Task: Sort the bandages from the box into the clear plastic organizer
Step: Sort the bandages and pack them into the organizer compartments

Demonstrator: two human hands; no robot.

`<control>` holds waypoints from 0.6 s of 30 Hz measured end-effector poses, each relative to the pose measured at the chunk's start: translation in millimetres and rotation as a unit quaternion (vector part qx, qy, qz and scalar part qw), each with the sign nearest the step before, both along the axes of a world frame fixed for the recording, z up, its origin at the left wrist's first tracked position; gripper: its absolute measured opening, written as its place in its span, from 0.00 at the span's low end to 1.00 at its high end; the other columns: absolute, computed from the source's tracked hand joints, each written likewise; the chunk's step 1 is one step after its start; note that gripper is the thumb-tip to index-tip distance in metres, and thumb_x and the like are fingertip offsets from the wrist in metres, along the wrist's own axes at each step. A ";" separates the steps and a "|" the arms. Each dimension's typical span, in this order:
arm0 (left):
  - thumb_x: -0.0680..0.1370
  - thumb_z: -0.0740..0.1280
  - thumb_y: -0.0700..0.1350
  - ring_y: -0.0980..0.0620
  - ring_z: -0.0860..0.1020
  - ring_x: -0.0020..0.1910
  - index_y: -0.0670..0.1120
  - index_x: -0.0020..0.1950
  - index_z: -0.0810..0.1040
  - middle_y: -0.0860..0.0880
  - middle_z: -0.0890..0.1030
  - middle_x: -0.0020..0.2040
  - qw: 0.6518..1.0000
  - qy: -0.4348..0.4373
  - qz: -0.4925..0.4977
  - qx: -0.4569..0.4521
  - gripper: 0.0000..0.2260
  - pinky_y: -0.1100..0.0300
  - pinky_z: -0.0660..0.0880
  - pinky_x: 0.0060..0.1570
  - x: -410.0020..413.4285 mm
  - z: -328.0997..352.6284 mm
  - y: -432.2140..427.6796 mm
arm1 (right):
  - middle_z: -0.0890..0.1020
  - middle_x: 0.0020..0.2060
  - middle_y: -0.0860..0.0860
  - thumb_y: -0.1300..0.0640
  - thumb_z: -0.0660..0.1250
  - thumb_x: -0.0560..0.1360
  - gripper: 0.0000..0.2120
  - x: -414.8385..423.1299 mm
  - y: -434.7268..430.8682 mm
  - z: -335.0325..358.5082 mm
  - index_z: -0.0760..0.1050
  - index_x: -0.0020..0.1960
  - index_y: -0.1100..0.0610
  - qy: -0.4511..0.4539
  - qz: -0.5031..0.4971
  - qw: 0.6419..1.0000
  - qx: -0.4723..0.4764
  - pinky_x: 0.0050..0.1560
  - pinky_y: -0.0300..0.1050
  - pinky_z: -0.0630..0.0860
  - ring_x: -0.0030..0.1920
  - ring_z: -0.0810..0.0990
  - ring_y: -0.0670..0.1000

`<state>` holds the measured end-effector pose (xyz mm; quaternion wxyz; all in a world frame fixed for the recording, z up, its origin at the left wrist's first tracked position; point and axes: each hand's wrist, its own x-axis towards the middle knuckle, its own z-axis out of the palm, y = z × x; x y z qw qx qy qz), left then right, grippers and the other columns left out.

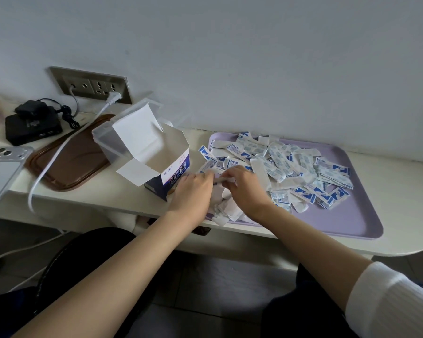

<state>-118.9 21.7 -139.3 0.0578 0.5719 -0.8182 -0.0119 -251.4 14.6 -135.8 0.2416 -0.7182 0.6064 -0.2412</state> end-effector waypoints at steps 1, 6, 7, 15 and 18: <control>0.81 0.58 0.42 0.43 0.76 0.52 0.43 0.63 0.67 0.44 0.77 0.56 0.998 0.064 0.008 -0.004 0.11 0.54 0.69 0.49 1.6 0.2 -0.6 | 0.78 0.49 0.55 0.65 0.64 0.76 0.07 0.1 -0.9 3.8 0.77 0.51 0.64 -0.024 -0.009 1.000 -0.007 0.39 0.32 0.63 0.47 0.75 0.53; 0.81 0.57 0.41 0.47 0.73 0.45 0.42 0.65 0.67 0.43 0.75 0.53 0.971 0.230 -0.009 0.069 0.12 0.55 0.69 0.44 1.3 7.1 -1.0 | 0.78 0.48 0.50 0.66 0.59 0.78 0.10 -3.2 -6.8 17.8 0.73 0.58 0.62 -0.145 -0.047 0.988 0.014 0.40 0.26 0.68 0.44 0.73 0.44; 0.81 0.57 0.41 0.47 0.72 0.46 0.41 0.65 0.67 0.43 0.74 0.54 0.970 0.231 -0.013 0.080 0.12 0.57 0.67 0.44 0.3 8.8 -0.1 | 0.78 0.51 0.51 0.67 0.58 0.78 0.10 -3.8 -6.4 18.0 0.72 0.58 0.61 -0.143 -0.040 0.989 0.017 0.42 0.27 0.68 0.47 0.74 0.45; 0.79 0.56 0.35 0.49 0.71 0.37 0.44 0.56 0.63 0.47 0.73 0.42 0.985 0.154 -0.015 0.073 0.08 0.59 0.60 0.27 5.1 16.9 11.0 | 0.72 0.58 0.54 0.68 0.56 0.77 0.16 -12.2 10.1 25.4 0.68 0.64 0.58 0.317 0.158 0.926 -0.128 0.57 0.44 0.67 0.58 0.73 0.54; 0.76 0.57 0.32 0.48 0.76 0.39 0.43 0.58 0.62 0.45 0.76 0.44 0.987 0.139 -0.043 0.073 0.13 0.51 0.71 0.34 5.9 19.4 16.2 | 0.77 0.55 0.53 0.67 0.55 0.78 0.13 -5.7 16.5 32.2 0.68 0.60 0.59 0.303 0.159 0.934 -0.099 0.50 0.44 0.68 0.52 0.77 0.54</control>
